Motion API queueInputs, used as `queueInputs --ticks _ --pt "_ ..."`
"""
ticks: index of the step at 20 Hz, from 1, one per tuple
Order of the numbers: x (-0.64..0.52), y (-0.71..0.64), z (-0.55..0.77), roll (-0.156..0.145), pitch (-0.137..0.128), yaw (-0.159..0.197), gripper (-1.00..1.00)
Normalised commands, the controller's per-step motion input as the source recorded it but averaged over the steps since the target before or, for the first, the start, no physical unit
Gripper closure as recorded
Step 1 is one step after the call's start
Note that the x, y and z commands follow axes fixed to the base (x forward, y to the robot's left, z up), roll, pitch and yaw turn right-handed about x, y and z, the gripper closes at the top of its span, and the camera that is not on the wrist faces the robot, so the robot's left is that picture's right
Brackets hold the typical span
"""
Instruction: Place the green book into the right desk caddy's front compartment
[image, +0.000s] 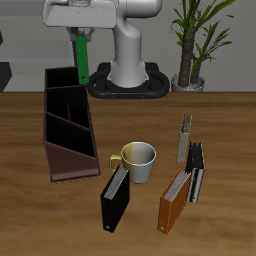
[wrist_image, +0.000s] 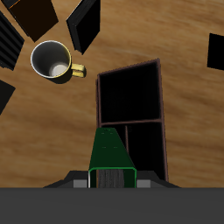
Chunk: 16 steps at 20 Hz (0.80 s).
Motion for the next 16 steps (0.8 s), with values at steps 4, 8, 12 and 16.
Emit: queueInputs --ticks 4,8,12,16 --pt "-0.05 -0.19 -0.04 -0.052 -0.011 -0.018 1.00" --pt "0.05 -0.10 -0.11 -0.026 0.020 -0.035 1.00" --pt "0.08 0.02 -0.09 0.007 0.008 -0.021 1.00" --pt "-0.02 0.06 -0.12 0.000 0.012 -0.010 1.00"
